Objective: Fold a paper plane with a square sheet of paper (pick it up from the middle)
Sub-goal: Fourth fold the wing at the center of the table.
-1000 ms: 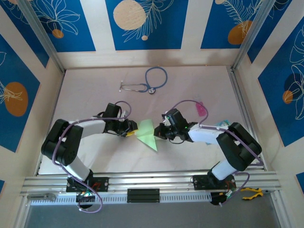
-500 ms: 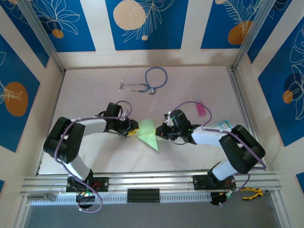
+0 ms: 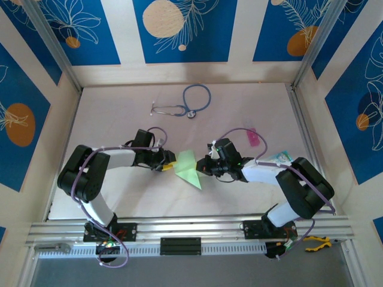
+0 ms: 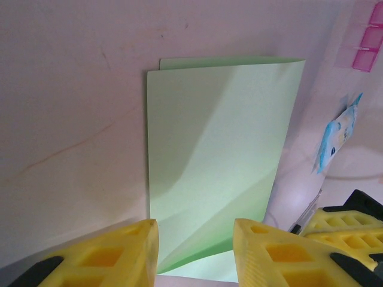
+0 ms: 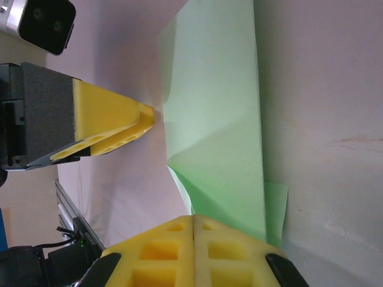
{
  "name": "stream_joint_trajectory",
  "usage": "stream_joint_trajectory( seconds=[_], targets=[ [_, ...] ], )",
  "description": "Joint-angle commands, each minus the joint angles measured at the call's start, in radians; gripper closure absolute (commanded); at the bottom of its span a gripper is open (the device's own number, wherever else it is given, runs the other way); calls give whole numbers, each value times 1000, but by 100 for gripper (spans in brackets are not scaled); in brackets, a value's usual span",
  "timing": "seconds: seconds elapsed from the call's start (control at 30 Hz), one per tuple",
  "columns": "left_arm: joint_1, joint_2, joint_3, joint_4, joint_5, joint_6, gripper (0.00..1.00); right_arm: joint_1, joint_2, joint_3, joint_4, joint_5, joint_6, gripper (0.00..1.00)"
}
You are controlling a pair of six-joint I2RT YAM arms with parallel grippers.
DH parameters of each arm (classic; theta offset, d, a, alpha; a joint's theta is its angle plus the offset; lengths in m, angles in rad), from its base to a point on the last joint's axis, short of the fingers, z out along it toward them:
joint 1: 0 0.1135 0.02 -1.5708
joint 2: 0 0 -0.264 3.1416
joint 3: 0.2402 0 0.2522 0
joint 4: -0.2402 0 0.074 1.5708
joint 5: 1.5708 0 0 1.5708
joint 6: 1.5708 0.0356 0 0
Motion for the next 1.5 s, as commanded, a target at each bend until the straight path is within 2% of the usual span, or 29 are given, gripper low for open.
stream_joint_trajectory(
  seconds=[0.0, 0.5, 0.83, 1.27, 1.47],
  targets=[
    [9, 14, 6, 15, 15, -14, 62, -8, -31, -20, 28, -28, 16, 98],
    [3, 29, 1, 59, 32, -36, 60, -23, -56, -61, 105, -46, 40, 99],
    [-5, 57, 1, 115, 45, -70, 66, -24, -58, -67, 109, -48, 42, 99],
    [-5, 27, -18, 146, 16, -82, 95, -24, -61, -69, 59, -13, 29, 97],
    [-5, 1, -39, 203, 0, -123, 99, -23, -86, -63, -9, 23, 9, 90]
  ],
)
